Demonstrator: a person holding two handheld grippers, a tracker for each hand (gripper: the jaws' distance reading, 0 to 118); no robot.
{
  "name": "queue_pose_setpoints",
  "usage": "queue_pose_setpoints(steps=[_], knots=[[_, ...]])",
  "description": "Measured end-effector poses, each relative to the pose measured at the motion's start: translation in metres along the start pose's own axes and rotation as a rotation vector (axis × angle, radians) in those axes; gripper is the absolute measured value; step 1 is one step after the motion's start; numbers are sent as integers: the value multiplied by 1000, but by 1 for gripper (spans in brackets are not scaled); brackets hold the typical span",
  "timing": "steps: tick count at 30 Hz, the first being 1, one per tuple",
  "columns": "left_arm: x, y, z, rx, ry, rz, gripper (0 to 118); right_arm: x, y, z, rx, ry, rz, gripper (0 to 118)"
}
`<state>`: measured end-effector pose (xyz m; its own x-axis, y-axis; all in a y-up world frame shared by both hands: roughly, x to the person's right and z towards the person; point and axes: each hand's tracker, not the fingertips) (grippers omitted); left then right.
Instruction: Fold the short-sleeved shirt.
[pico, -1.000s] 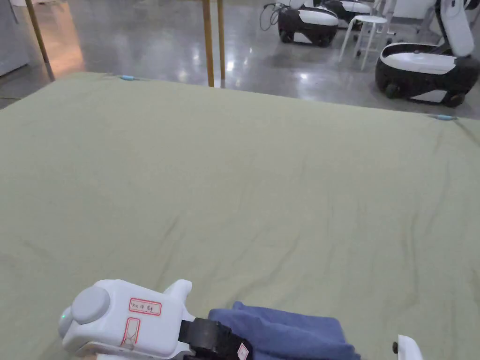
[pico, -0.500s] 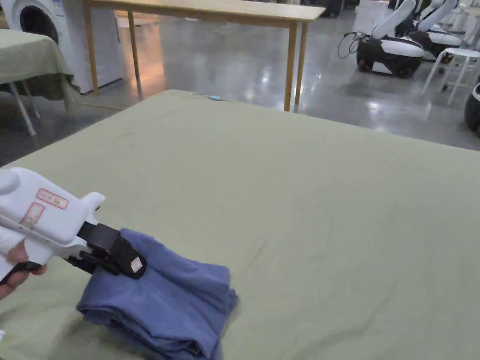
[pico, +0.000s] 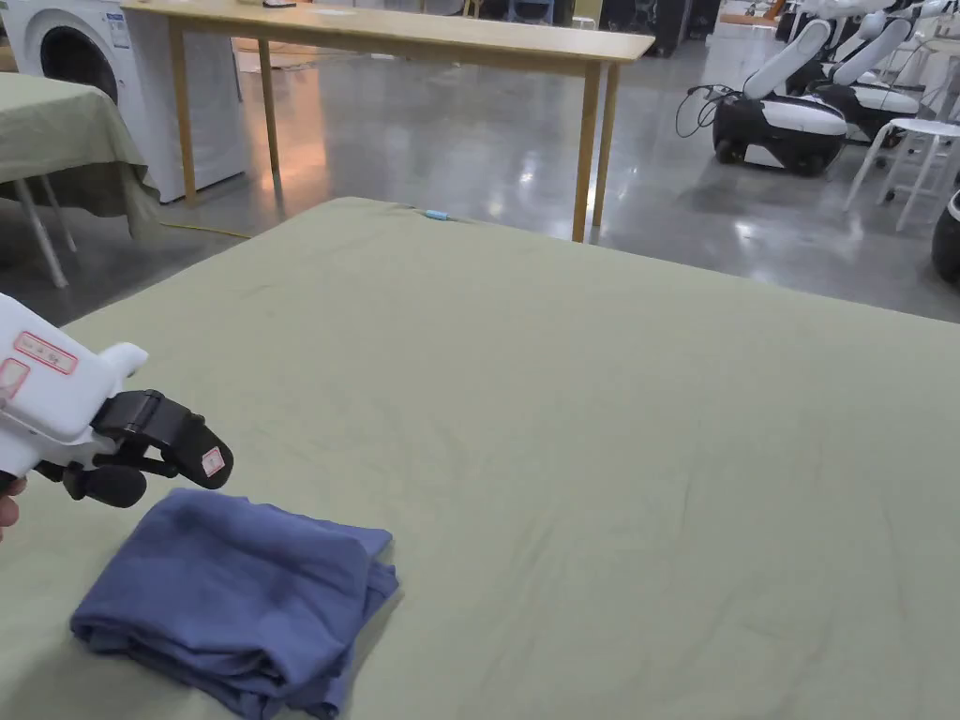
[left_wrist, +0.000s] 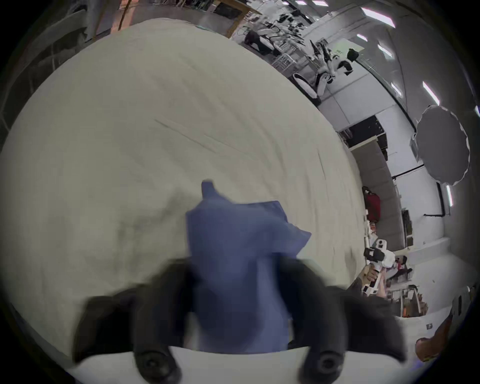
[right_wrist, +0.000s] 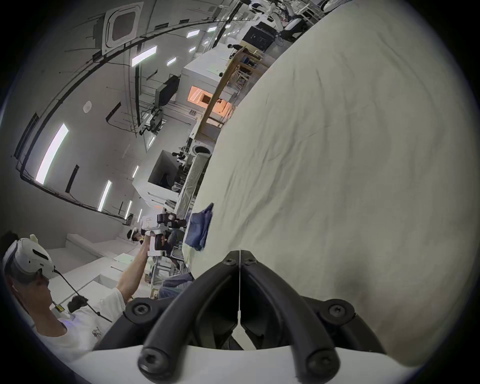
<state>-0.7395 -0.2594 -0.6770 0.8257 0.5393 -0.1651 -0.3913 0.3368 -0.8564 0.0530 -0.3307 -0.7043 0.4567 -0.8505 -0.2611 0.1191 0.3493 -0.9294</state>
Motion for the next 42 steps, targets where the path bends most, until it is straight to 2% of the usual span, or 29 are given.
queue_pose_setpoints(steps=[5, 9, 10, 11, 12, 14, 16, 18, 20, 22, 23, 24, 25, 26, 27, 29, 34, 35, 42], knots=[[4, -7, 28, 56, 86, 21, 115, -2, 0, 8, 10, 10, 14, 1], [37, -27, 44, 198, 139, 2, 97, -10, 4, 25, 48, 24, 46, 1], [50, -34, 45, 229, 120, -22, 69, -14, 6, 32, 62, 13, 78, 1], [67, -41, 41, 259, 147, -69, 2, -19, 7, 38, 75, -5, 106, 1], [83, -48, 39, 364, 164, -110, 0, -24, 8, 43, 87, -4, 126, 1], [120, -68, 26, 376, 135, -134, 0, -37, 10, 57, 152, -50, 179, 1], [166, -90, 15, 439, 102, -186, 0, -55, 11, 68, 227, -158, 256, 1], [216, -120, -7, 571, 191, -243, 0, -77, 7, 76, 336, -321, 368, 1], [268, -151, -34, 666, 270, -278, 0, -106, -2, 75, 479, -626, 535, 1], [317, -180, -55, 763, 285, -349, 0, -128, -13, 68, 593, -848, 711, 1], [345, -192, -59, 882, 351, -450, 0, -135, -18, 67, 659, -922, 753, 1], [359, -198, -68, 959, 366, -457, 0, -140, -21, 67, 711, -963, 790, 1], [378, -206, -73, 1002, 358, -512, 0, -146, -24, 68, 775, -979, 826, 1], [393, -210, -76, 1018, 350, -509, 0, -148, -25, 71, 822, -983, 830, 1], [400, -218, -90, 872, 286, -354, 0, -152, -25, 73, 843, -986, 832, 1], [431, -226, -98, 869, 300, -407, 0, -159, -26, 80, 846, -962, 827, 1], [458, -234, -95, 907, 295, -426, 0, -168, -32, 94, 876, -931, 843, 1], [462, -230, -87, 1013, 328, -557, 0, -170, -34, 95, 877, -930, 849, 1], [465, -233, -88, 987, 333, -578, 0, -176, -36, 94, 861, -914, 871, 1]])
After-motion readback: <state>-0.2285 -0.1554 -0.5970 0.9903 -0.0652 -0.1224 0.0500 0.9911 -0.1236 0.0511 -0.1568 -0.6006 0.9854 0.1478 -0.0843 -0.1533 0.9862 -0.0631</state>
